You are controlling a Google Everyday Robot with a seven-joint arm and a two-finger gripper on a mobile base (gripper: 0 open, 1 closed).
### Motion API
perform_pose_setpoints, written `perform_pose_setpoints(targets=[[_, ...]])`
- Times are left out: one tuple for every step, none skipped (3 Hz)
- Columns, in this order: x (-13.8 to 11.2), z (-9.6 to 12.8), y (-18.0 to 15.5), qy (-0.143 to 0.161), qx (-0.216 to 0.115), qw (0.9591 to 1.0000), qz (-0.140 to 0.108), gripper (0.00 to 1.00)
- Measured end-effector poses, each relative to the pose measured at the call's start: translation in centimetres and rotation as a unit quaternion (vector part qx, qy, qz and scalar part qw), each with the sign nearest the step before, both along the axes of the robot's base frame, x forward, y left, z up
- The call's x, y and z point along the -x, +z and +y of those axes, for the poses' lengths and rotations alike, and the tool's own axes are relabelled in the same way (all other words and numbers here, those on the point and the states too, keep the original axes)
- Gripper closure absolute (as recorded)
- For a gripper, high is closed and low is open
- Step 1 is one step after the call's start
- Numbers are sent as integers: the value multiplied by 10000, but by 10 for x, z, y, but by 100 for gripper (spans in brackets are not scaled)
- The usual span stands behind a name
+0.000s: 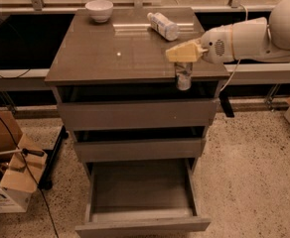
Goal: Pick redbull can from bottom drawer and place on counter
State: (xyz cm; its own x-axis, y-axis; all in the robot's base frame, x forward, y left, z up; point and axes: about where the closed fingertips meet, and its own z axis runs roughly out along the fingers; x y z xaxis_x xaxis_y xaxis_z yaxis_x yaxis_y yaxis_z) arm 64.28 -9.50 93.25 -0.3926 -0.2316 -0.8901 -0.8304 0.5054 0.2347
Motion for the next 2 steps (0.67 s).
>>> perform_pose_setpoints(targets=[[5, 14, 51, 69, -189, 9990, -390, 100], [-7, 24, 76, -122, -370, 9966, -727, 100]])
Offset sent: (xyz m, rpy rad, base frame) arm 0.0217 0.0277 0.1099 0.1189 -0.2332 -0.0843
